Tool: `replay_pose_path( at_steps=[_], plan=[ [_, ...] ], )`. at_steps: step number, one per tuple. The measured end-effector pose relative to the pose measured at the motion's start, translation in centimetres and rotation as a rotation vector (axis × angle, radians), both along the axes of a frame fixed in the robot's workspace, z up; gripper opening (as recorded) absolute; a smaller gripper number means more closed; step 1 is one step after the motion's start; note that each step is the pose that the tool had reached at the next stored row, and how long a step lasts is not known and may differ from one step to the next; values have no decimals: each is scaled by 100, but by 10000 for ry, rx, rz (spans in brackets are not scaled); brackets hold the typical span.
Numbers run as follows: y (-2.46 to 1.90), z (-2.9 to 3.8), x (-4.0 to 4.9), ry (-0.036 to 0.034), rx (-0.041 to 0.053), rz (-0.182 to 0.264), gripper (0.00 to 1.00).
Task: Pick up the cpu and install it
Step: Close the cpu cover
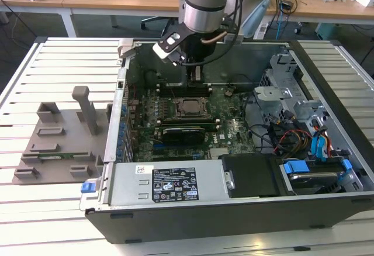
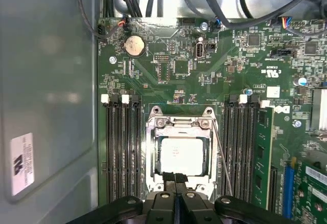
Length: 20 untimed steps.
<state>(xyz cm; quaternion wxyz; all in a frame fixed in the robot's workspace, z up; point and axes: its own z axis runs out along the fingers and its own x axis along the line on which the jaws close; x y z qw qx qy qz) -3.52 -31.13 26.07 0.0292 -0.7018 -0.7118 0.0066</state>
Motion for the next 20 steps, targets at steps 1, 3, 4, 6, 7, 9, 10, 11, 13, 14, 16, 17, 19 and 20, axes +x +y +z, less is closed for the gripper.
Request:
replay_pose_path(
  at_steps=[1, 3, 4, 6, 7, 9, 10, 11, 13, 14, 16, 17, 19, 20],
  plan=[
    [0, 32, 0, -1, 0, 0, 11],
    [0, 78, 0, 0, -1, 0, 11],
    [0, 105, 0, 0, 0, 0, 11],
    [0, 152, 0, 0, -1, 0, 11],
    [0, 169, 0, 0, 0, 0, 11],
    [0, 236, 0, 0, 0, 0, 11],
    [0, 257, 0, 0, -1, 0, 11],
    [0, 275, 0, 0, 0, 0, 11],
    [0, 360, 0, -1, 2, 0, 11],
    [0, 360, 0, -2, 3, 0, 11],
    [0, 363, 0, 0, 0, 0, 11],
    [0, 364, 0, 0, 1, 0, 11],
    [0, 365, 0, 0, 0, 0, 11],
    [0, 365, 0, 0, 1, 0, 11]
  ],
)
